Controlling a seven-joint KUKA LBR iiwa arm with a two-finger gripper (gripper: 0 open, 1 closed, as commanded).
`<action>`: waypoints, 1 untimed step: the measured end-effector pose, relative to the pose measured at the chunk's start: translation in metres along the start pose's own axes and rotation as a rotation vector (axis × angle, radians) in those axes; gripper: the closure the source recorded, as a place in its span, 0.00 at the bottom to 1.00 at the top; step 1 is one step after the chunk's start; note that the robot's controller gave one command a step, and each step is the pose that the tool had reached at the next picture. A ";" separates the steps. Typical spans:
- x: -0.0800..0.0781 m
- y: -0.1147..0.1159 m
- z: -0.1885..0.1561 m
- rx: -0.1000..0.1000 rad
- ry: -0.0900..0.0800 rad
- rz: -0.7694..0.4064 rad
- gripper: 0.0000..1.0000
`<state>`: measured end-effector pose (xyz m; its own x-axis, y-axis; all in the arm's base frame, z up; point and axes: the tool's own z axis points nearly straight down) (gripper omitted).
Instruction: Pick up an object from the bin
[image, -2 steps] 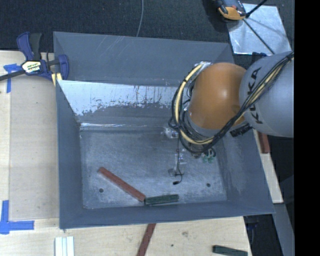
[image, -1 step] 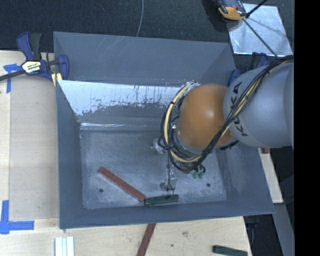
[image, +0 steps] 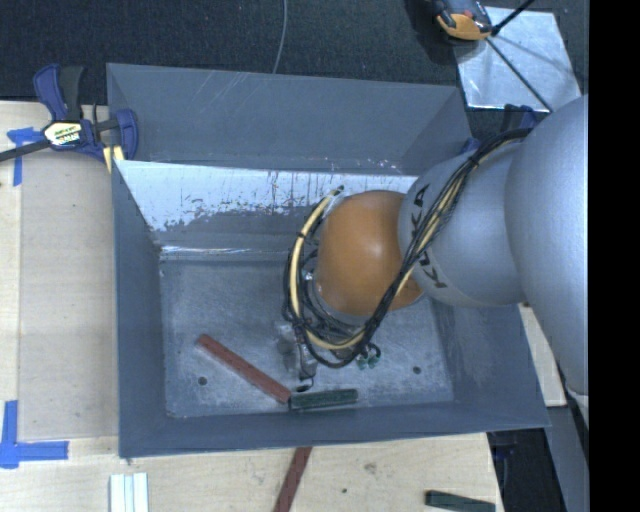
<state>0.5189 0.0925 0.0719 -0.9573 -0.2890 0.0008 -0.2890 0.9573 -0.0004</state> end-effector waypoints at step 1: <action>-0.001 0.002 0.002 0.000 0.000 0.001 0.00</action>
Offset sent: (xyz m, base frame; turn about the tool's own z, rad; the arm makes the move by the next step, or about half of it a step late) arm 0.0000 0.0000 0.0000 0.0000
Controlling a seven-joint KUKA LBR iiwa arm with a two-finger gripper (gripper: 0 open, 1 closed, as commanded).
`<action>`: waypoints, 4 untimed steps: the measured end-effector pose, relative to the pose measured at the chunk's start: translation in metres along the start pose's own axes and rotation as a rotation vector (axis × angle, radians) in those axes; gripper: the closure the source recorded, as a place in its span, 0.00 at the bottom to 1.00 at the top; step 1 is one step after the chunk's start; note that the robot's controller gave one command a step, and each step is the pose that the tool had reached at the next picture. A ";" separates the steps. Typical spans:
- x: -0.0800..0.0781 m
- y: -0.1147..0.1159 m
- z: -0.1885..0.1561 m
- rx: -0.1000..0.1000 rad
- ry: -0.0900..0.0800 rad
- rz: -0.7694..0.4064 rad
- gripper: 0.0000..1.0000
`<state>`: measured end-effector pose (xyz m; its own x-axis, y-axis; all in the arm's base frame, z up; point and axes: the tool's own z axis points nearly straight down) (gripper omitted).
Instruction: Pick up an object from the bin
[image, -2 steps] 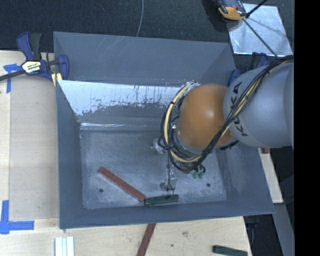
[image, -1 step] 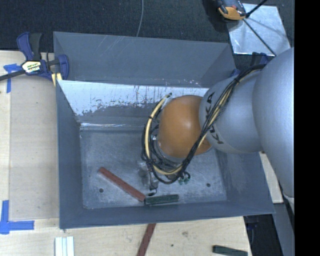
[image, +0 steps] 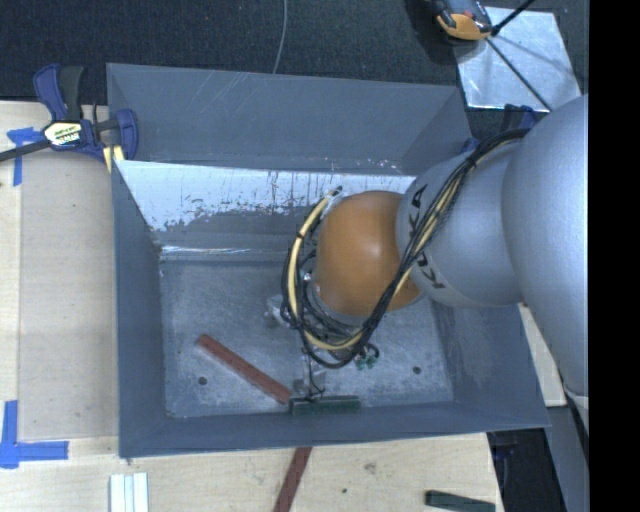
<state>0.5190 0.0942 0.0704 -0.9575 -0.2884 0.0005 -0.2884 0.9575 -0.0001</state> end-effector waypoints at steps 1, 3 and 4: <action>0.000 0.000 0.000 0.000 0.000 0.001 0.00; -0.016 0.052 0.000 -0.001 -0.003 -0.020 0.00; -0.026 0.007 -0.034 -0.002 -0.001 -0.121 0.00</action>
Offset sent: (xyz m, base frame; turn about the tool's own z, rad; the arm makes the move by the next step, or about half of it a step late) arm -0.0200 0.0577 0.0008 -0.1322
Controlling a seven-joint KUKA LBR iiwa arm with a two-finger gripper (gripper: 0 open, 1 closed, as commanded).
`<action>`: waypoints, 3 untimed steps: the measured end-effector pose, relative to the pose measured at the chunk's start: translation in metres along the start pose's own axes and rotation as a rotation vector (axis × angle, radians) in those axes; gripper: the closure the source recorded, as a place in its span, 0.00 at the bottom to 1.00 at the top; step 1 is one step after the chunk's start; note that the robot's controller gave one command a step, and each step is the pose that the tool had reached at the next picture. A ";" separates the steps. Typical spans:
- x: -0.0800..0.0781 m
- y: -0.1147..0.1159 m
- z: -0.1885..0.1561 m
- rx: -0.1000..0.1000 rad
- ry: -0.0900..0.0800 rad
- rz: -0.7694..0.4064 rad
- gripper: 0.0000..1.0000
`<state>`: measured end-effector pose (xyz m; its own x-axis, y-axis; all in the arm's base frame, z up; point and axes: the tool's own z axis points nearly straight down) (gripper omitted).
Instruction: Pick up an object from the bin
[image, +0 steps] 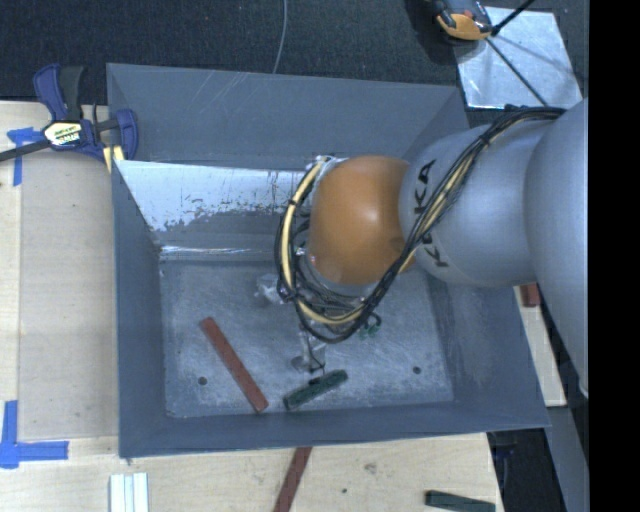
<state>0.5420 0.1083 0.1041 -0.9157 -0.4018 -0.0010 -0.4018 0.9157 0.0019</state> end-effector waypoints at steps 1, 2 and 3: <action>0.026 -0.025 -0.004 0.009 -0.006 -0.079 0.00; 0.047 -0.008 0.010 0.002 -0.001 -0.007 0.00; 0.050 -0.008 0.030 0.003 -0.002 -0.385 1.00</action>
Offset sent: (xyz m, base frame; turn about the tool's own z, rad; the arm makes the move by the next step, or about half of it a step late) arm -0.0582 -0.0263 -0.0205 -0.1107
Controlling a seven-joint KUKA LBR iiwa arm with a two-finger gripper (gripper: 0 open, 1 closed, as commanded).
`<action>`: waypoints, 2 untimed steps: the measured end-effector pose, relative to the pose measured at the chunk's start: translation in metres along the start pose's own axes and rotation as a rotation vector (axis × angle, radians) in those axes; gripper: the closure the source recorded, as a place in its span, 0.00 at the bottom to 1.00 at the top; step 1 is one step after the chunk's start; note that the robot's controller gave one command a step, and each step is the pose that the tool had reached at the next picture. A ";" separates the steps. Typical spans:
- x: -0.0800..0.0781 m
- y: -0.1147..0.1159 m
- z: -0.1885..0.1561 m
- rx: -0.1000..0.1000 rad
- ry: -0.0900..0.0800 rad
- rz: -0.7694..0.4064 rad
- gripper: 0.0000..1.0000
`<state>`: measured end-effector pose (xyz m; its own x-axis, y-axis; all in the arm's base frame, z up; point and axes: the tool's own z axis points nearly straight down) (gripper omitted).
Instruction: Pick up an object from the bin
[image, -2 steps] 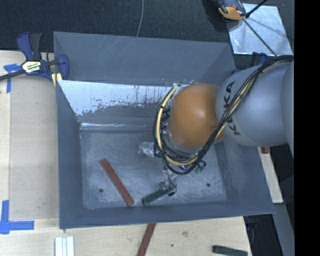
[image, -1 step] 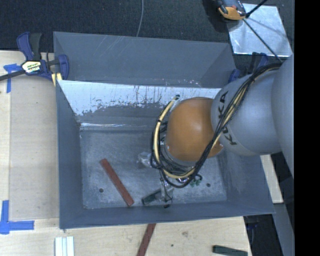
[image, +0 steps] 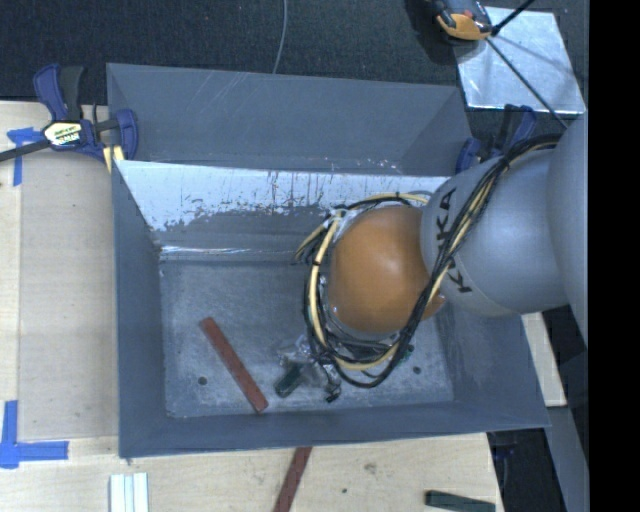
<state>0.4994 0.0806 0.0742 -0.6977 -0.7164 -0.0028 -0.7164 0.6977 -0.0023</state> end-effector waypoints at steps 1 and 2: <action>0.000 0.000 0.000 0.000 0.000 0.001 1.00; -0.006 -0.012 -0.149 0.000 -0.002 -0.030 1.00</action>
Offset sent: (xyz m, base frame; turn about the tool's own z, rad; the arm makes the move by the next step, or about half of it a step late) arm 0.0106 -0.0044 0.1477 -0.0336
